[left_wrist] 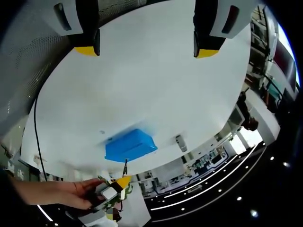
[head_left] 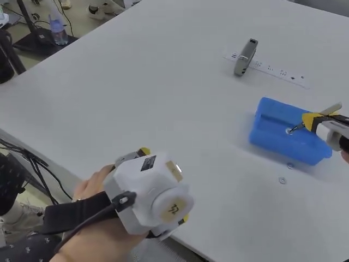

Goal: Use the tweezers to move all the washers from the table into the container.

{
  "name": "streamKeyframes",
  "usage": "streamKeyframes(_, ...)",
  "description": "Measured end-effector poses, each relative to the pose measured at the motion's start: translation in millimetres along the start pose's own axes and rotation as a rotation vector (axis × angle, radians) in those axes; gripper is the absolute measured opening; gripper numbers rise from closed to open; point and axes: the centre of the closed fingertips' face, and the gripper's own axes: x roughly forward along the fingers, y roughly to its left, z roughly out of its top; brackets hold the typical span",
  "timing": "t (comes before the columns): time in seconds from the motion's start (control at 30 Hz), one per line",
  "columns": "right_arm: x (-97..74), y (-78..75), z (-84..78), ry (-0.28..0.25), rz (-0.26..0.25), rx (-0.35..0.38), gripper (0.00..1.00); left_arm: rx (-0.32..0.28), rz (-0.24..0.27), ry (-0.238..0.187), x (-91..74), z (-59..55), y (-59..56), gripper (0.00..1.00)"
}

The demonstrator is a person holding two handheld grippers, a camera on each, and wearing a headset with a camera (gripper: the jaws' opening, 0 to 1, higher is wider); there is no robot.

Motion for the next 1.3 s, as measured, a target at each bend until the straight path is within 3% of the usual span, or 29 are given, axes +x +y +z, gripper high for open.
streamKeyframes(0.4,29.0,-19.3,-16.2,0.047,-0.042,-0.010,0.01,-0.004,-0.002,0.003,-0.4,-0.3,0.3,0.82)
streamKeyframes(0.7,41.6,-21.4,-35.6,0.086,-0.044,-0.019,0.02,0.001,-0.003,0.009,-0.2,-1.1,-0.1,0.82)
streamKeyframes(1.3,53.7,-20.3,-52.6,0.162,-0.038,-0.048,0.02,-0.001,-0.008,0.002,-1.3,0.4,-0.9,0.81)
